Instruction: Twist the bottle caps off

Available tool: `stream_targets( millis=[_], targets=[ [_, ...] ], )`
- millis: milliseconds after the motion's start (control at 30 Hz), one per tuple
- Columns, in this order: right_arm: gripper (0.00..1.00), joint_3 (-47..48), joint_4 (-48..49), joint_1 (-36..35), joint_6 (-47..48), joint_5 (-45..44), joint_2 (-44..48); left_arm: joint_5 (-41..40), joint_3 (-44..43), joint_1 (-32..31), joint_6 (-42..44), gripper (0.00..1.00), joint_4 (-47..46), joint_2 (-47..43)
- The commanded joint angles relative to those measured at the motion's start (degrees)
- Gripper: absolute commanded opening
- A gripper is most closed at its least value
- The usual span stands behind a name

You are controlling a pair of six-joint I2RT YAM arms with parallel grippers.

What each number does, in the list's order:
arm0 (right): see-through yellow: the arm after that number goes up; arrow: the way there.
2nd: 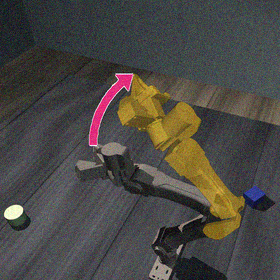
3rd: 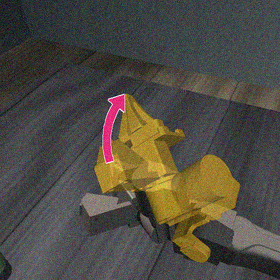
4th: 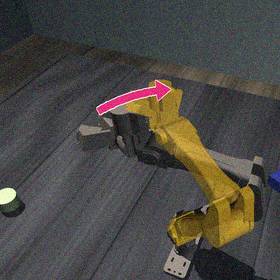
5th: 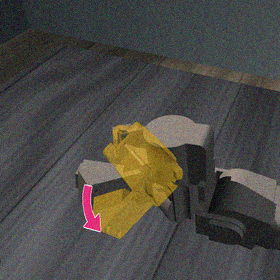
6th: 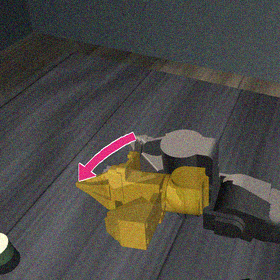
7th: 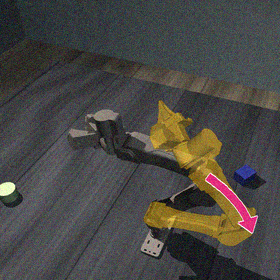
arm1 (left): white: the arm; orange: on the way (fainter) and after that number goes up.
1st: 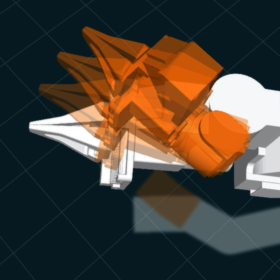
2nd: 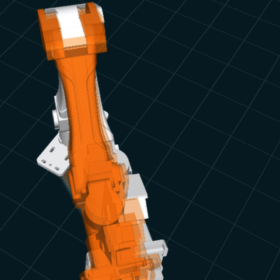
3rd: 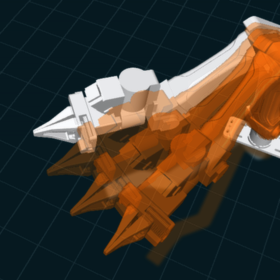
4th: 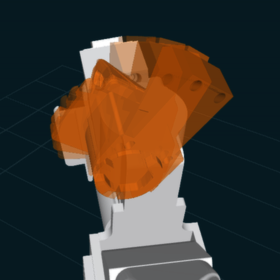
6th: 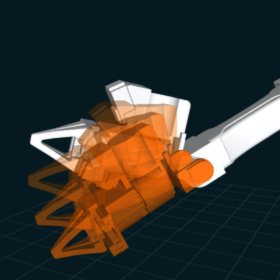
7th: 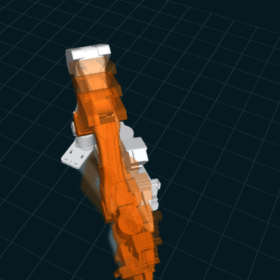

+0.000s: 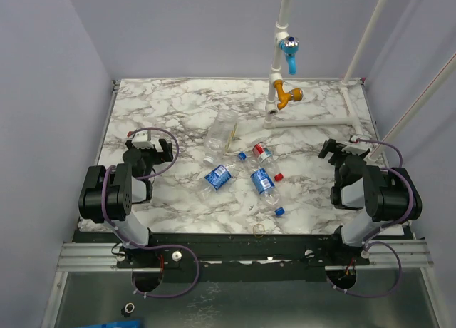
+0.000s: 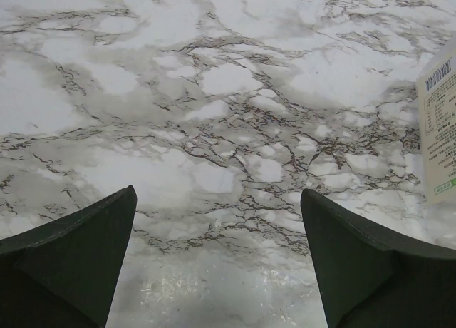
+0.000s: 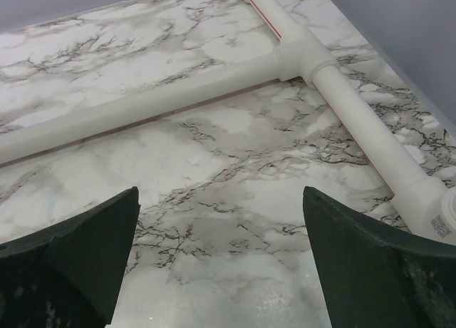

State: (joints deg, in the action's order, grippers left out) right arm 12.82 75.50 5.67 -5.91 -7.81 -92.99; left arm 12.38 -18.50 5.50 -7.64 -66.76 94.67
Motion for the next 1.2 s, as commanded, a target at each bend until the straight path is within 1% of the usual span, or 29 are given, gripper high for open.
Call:
stream_targets(
  millis=[0, 133, 200, 267, 300, 400, 433, 500, 567, 600, 667, 700, 800, 833, 867, 900, 967, 1067, 1100, 1167],
  targets=[
    [1.00, 0.2, 2.3, -0.2, 0.6, 0.6, -0.6, -0.8, 0.6, -0.1, 0.4, 0.99, -1.7, 0.0],
    [1.00, 0.2, 2.5, -0.2, 0.8, 0.0, -0.4, -0.8, 0.6, -0.1, 0.4, 0.99, -1.8, 0.0],
    [1.00, 1.3, -2.8, -0.2, -0.7, -0.4, 1.9, -0.7, 0.4, -0.1, 0.4, 0.99, -1.7, 0.2],
    [1.00, 1.7, -3.0, -0.2, 1.1, 0.6, 3.0, -0.6, 0.7, 0.0, 0.6, 0.99, -1.8, -0.2],
    [1.00, 1.8, -4.9, -0.2, 0.9, 0.6, 4.5, 0.1, 0.3, 0.4, 0.2, 0.99, -1.1, -1.0],
    [1.00, 2.6, -9.7, -0.2, 0.4, -0.7, 9.2, 0.8, -4.3, 0.8, -0.1, 0.99, 11.2, -4.9],
    [1.00, 2.8, -11.5, -0.2, 0.9, 0.5, 10.9, 0.9, -6.9, 1.0, -0.2, 0.99, 16.8, -6.3],
    [1.00, 3.3, -15.3, -0.2, 0.9, 4.6, 15.6, 2.6, -9.8, 1.1, 0.4, 0.99, 22.8, -8.3],
    [1.00, 6.3, -25.5, -0.1, -7.7, 0.6, 20.3, 5.9, -10.4, 1.1, 1.4, 0.99, 25.2, -10.3],
    [1.00, 8.4, -29.5, -0.2, -10.6, -0.6, 21.0, 7.9, -11.1, 1.1, 1.9, 0.99, 27.1, -11.3],
    [1.00, 13.5, -37.6, -0.2, -13.9, 4.4, 21.4, 10.6, -14.0, 1.1, 2.3, 0.99, 33.2, -12.3],
    [1.00, 14.9, -39.2, -0.2, -15.0, 9.2, 21.8, 11.3, -15.8, 1.1, 2.3, 0.99, 37.3, -12.3],
    [1.00, 14.3, -36.7, -0.2, -17.5, 21.5, 23.9, 15.7, -21.3, 1.1, 4.7, 0.99, 46.9, -11.9],
    [1.00, 15.3, -39.0, -0.5, -18.3, 25.2, 23.8, 17.9, -22.4, 1.1, 6.0, 0.99, 49.2, -12.0],
    [1.00, 17.6, -43.4, -1.9, -18.2, 24.5, 23.6, 19.7, -23.7, 1.1, 7.2, 0.99, 51.6, -12.0],
    [1.00, 19.9, -48.8, -4.4, -16.7, 22.1, 23.7, 21.3, -24.8, 1.1, 7.4, 0.99, 54.0, -12.1],
    [1.00, 22.5, -55.3, -11.1, -13.9, 15.4, 24.5, 24.4, -27.8, 1.1, 11.2, 0.99, 60.4, -11.8],
    [1.00, 25.2, -62.5, -19.9, -12.6, 6.4, 26.6, 28.1, -33.6, 1.0, 16.0, 0.99, 72.8, -10.7],
    [1.00, 26.3, -64.9, -22.2, -13.1, 5.0, 26.8, 28.8, -35.3, 1.1, 17.4, 0.99, 76.5, -10.4],
    [1.00, 29.0, -70.3, -27.4, -13.6, 0.7, 26.4, 29.6, -37.9, 1.0, 19.2, 0.99, 81.1, -10.2]
  ],
)
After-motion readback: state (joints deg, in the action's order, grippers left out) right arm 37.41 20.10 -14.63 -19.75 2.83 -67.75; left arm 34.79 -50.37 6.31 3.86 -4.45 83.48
